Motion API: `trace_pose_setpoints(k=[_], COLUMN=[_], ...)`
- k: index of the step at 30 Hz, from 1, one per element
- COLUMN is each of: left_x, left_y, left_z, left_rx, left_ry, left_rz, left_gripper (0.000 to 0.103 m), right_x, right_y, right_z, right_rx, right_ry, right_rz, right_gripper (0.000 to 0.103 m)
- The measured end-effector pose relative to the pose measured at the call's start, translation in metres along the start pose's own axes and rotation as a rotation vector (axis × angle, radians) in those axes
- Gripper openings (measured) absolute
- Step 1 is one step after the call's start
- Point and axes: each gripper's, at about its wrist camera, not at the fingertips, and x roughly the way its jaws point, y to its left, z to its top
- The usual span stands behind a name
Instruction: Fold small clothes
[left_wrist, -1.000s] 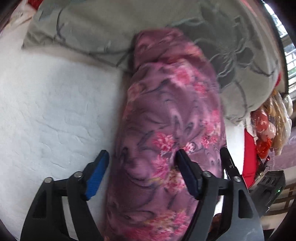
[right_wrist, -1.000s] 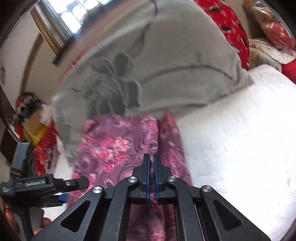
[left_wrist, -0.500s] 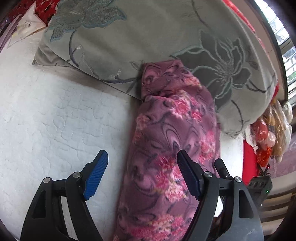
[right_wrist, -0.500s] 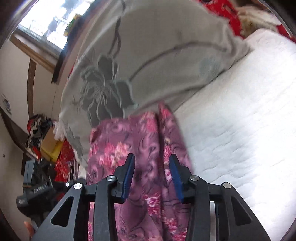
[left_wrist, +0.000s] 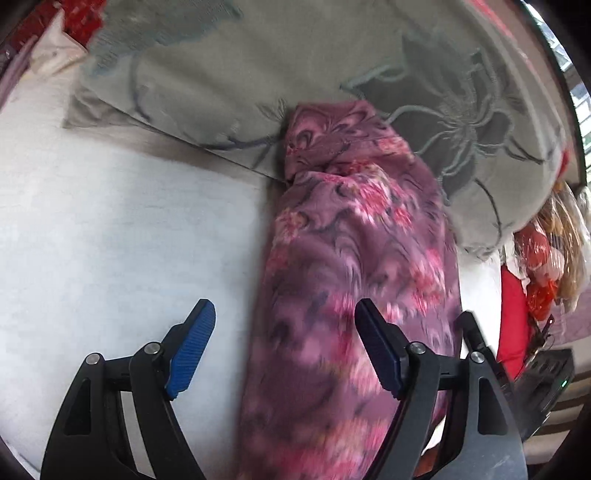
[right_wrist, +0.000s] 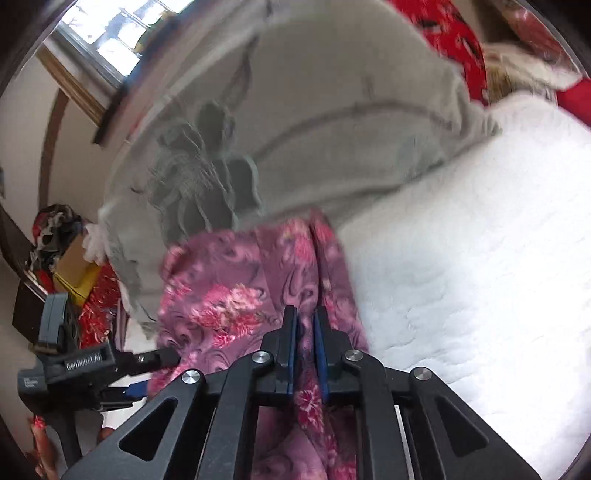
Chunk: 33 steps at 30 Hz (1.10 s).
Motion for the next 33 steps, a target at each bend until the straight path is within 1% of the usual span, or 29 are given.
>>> trace_pose_setpoints(k=[1,3,4,5,6,8,9,10,11,13,14,16,17,19,20,21,22,24,25,26,27,28,29,30,31,32,33], left_x=[-0.010,-0.018,-0.018,-0.014,-0.007,0.006,0.008,0.004,0.000,-0.012,-0.017,-0.027,-0.028,-0.017,-0.009,-0.005,-0.003,-0.002,0.000,0.001,0.003,0.004,0.004,0.003,0.003,-0.002,-0.009], left_y=[0.003,0.005,0.006,0.006,0.005,-0.002,-0.005,-0.007,-0.008,-0.009,-0.010,-0.009,-0.009,-0.008,-0.010,-0.006,-0.003,-0.003,-0.004,-0.004,-0.006,-0.005,-0.006,-0.006,-0.008,-0.008,-0.003], left_z=[-0.009,-0.025,-0.036,-0.043,-0.049,-0.057,-0.060,-0.059,-0.057,-0.058,-0.059,-0.068,-0.073,-0.081,-0.083,-0.086,-0.090,-0.092,-0.091,-0.091,-0.090,-0.089,-0.088,-0.087,-0.086,-0.085,-0.089], left_rx=[0.006,0.014,0.023,0.031,0.047,0.074,0.078,0.086,0.091,0.097,0.101,0.120,0.128,0.146,0.143,0.131,0.114,0.102,0.111,0.117,0.121,0.121,0.117,0.114,0.106,0.093,0.087], left_ry=[-0.017,-0.033,-0.029,-0.022,-0.017,0.003,0.003,-0.006,-0.002,-0.010,-0.018,-0.044,-0.047,-0.019,-0.001,0.013,0.016,0.004,0.005,0.006,0.005,0.006,0.008,0.012,0.014,0.005,-0.013], left_rz=[-0.009,-0.016,-0.003,0.003,0.014,0.050,0.049,0.056,0.061,0.061,0.062,0.067,0.075,0.098,0.106,0.103,0.091,0.077,0.083,0.092,0.097,0.101,0.102,0.102,0.100,0.093,0.093], left_gripper=[0.078,0.079,0.079,0.079,0.079,0.082,0.082,0.081,0.081,0.081,0.081,0.081,0.081,0.081,0.081,0.081,0.081,0.081,0.081,0.081,0.082,0.082,0.082,0.082,0.082,0.082,0.082], right_x=[-0.006,-0.018,-0.019,-0.018,-0.014,0.003,0.007,0.005,0.000,-0.019,-0.025,-0.036,-0.038,-0.039,-0.036,-0.033,-0.033,-0.042,-0.042,-0.044,-0.043,-0.040,-0.039,-0.039,-0.041,-0.048,-0.055], right_y=[0.002,0.011,0.017,0.020,0.027,0.036,0.039,0.042,0.043,0.039,0.034,0.021,0.018,0.021,0.025,0.028,0.031,0.030,0.030,0.029,0.027,0.026,0.024,0.025,0.027,0.032,0.036], right_z=[0.001,-0.001,-0.004,-0.008,-0.014,-0.028,-0.033,-0.035,-0.035,-0.031,-0.031,-0.034,-0.034,-0.041,-0.042,-0.044,-0.049,-0.053,-0.054,-0.055,-0.058,-0.061,-0.062,-0.063,-0.062,-0.059,-0.058], right_rx=[-0.015,-0.068,-0.104,-0.129,-0.167,-0.251,-0.283,-0.301,-0.302,-0.262,-0.237,-0.162,-0.143,-0.164,-0.186,-0.209,-0.234,-0.234,-0.232,-0.239,-0.248,-0.253,-0.253,-0.257,-0.270,-0.300,-0.317], right_ry=[0.003,0.024,0.048,0.066,0.094,0.162,0.166,0.153,0.146,0.117,0.116,0.145,0.159,0.179,0.188,0.202,0.212,0.189,0.185,0.184,0.189,0.199,0.205,0.208,0.201,0.168,0.136], right_rz=[0.028,0.107,0.103,0.085,0.055,-0.026,-0.060,-0.073,-0.075,-0.057,-0.048,0.005,0.012,-0.022,-0.043,-0.081,-0.136,-0.166,-0.182,-0.211,-0.234,-0.241,-0.233,-0.207,-0.191,-0.194,-0.197], right_gripper=[0.012,0.013,0.016,0.019,0.019,0.016,0.016,0.016,0.016,0.018,0.023,0.031,0.032,0.033,0.037,0.038,0.038,0.038,0.039,0.047,0.053,0.054,0.047,0.037,0.022,0.009,0.009])
